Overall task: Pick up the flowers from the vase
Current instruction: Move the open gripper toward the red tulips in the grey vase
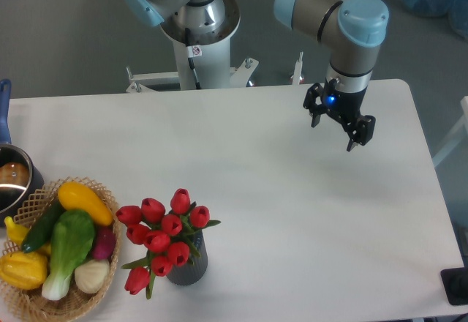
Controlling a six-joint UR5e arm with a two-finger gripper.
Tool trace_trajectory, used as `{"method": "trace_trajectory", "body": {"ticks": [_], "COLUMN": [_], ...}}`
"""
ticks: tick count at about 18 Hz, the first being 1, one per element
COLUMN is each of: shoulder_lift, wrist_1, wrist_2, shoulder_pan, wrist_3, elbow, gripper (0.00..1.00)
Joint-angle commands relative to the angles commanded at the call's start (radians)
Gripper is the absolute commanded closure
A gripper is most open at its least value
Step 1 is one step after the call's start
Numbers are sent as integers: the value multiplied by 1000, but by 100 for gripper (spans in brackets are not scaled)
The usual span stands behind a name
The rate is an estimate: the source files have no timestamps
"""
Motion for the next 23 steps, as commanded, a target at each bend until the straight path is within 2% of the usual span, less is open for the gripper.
{"method": "trace_trajectory", "body": {"ticks": [5,7,9,10,12,16,20,23], "shoulder_lift": [8,29,43,58,116,196,213,212], "wrist_1": [-3,-6,-15,-15,-12,-34,-101,-112], "wrist_2": [29,14,-53,-124,-242,-265,-354,-434], "shoulder_pan": [-9,-14,3,17,57,54,46,29], "wrist_3": [6,0,0,-3,-2,-3,-18,-20], "elbow": [-2,-24,-58,-93,-150,-189,-206,-204], "gripper": [0,0,0,0,0,0,0,0]}}
